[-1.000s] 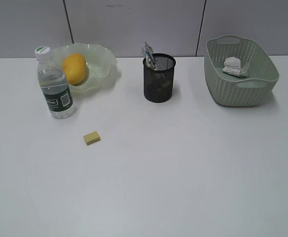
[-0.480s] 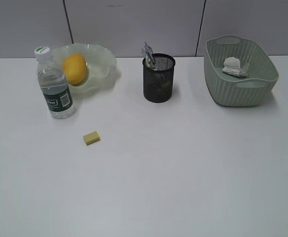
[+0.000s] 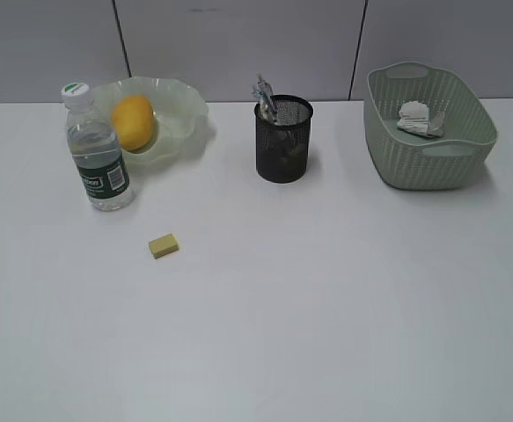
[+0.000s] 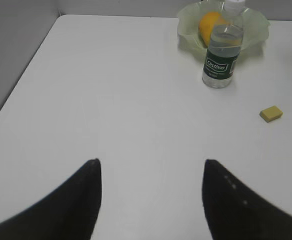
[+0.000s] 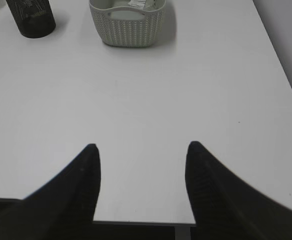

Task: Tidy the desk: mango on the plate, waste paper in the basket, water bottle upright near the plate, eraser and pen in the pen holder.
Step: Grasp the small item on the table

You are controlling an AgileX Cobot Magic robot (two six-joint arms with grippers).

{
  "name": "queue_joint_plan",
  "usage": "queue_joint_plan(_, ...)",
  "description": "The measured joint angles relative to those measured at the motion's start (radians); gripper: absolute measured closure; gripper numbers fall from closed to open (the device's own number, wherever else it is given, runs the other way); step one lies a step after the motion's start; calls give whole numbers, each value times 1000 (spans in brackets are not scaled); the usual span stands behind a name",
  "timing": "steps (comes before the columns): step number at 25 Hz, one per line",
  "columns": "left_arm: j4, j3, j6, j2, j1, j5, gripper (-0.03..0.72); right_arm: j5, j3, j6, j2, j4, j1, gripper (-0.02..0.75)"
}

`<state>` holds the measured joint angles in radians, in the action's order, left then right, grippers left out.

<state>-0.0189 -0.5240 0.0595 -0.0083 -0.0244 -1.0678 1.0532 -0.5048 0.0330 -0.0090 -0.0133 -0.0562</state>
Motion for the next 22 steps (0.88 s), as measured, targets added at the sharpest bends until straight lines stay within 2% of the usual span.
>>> queue_joint_plan(17, 6, 0, 0, 0, 0, 0, 207, -7, 0, -3, 0, 0, 0, 297)
queue_joint_plan(22, 7, 0, 0, 0, 0, 0, 207, -7, 0, -7, 0, 0, 0, 207)
